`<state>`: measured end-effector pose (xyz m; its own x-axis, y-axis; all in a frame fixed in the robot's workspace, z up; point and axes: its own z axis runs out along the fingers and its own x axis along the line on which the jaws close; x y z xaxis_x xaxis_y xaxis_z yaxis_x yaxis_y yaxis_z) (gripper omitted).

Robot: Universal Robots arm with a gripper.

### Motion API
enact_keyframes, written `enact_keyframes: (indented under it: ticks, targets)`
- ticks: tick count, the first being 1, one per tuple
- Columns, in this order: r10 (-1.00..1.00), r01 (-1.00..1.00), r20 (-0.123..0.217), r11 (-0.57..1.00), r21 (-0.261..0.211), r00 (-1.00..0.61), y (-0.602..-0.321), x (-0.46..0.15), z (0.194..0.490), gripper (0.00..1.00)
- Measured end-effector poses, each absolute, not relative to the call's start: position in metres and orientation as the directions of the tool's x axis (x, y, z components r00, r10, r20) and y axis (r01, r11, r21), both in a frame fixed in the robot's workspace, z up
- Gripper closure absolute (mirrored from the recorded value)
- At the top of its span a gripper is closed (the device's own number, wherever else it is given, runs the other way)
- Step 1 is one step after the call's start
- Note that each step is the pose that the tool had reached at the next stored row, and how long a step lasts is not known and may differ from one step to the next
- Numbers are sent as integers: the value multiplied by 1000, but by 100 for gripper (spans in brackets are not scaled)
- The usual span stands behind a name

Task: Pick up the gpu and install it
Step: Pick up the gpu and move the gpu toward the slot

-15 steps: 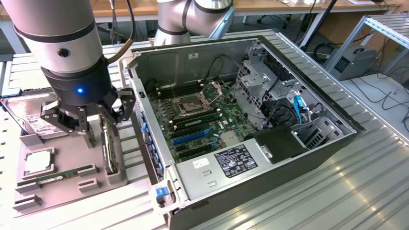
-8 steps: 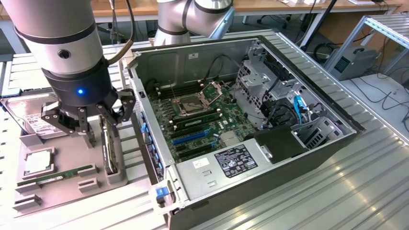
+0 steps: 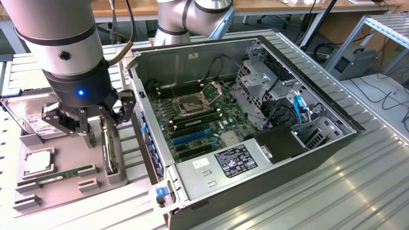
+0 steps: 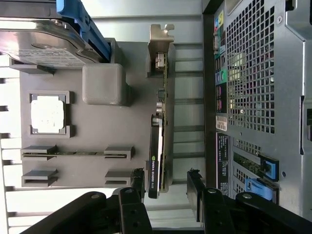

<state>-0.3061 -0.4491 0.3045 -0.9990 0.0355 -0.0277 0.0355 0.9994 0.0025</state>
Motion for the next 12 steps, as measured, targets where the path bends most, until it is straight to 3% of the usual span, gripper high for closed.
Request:
enact_keyframes:
  ticks: [12]
  targets:
    - [36, 35, -28, 999, 3, -999, -449, -306, 301, 52]
